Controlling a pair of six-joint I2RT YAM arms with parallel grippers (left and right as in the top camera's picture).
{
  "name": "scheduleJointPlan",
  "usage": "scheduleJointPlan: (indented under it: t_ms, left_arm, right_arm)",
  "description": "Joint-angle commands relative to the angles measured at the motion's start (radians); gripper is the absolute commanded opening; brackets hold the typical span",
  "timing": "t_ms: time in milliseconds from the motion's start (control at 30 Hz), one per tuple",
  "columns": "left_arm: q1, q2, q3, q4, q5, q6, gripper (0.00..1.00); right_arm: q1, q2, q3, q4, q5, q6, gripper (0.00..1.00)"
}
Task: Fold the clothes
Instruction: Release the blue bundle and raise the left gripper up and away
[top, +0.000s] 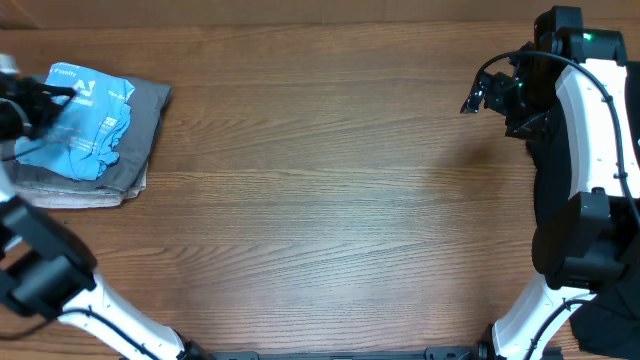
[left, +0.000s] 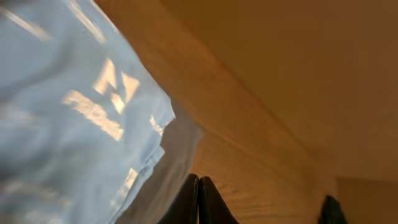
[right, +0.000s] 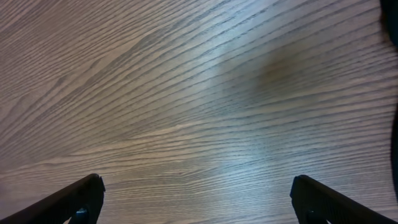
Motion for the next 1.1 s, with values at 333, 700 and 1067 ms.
scheduleJointPlan:
  t_ms: [333, 700, 1067]
  left_arm:
    - [0.11, 0.112, -0.01, -0.114, -0.294, 0.065, 0.04]
    - [0.185, 0.069, 0.014, -0.145, -0.216, 0.018, 0.04]
    - [-0.034, -0.388, 0.019, -0.114, -0.28, -0.089, 0.13]
  right_arm:
    - [-0.001, -0.01, 0.013, 0.002, 0.007, -0.008, 1.0]
    - [-0.001, -0.01, 0.013, 0.002, 0.007, -0.008, 1.0]
    - [-0.001, -0.01, 0.013, 0.002, 0.007, -0.008, 1.0]
